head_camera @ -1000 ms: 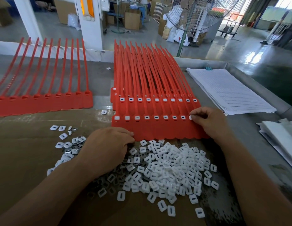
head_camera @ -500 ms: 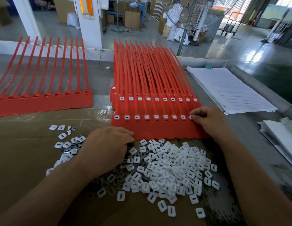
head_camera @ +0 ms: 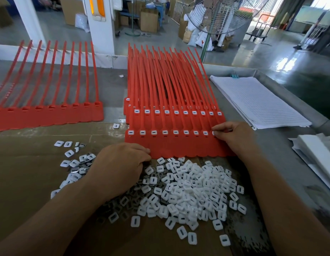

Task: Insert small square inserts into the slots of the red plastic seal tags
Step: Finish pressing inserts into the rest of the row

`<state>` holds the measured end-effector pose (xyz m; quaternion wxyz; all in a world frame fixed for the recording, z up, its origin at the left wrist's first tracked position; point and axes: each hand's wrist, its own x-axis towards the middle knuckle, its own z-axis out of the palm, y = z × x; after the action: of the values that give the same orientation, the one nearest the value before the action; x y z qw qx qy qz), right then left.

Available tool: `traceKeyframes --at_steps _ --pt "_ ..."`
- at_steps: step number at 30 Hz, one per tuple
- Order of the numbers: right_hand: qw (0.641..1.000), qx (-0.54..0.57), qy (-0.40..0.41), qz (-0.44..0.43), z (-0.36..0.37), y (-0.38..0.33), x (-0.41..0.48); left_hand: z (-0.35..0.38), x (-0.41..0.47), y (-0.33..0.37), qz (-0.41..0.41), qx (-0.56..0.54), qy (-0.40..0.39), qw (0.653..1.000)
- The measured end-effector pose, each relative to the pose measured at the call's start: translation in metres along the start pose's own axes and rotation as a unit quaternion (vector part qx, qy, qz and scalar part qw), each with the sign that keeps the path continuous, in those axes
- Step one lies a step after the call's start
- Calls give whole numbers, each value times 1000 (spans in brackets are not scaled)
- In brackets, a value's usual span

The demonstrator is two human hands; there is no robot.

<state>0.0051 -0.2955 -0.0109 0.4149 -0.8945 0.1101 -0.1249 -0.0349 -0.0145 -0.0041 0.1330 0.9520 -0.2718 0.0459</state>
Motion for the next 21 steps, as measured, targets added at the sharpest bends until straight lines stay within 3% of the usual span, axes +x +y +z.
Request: traceKeyframes --at_steps 21 --pt "999 12 -8 43 3 1 7 2 -3 2 5 -5 8 1000"
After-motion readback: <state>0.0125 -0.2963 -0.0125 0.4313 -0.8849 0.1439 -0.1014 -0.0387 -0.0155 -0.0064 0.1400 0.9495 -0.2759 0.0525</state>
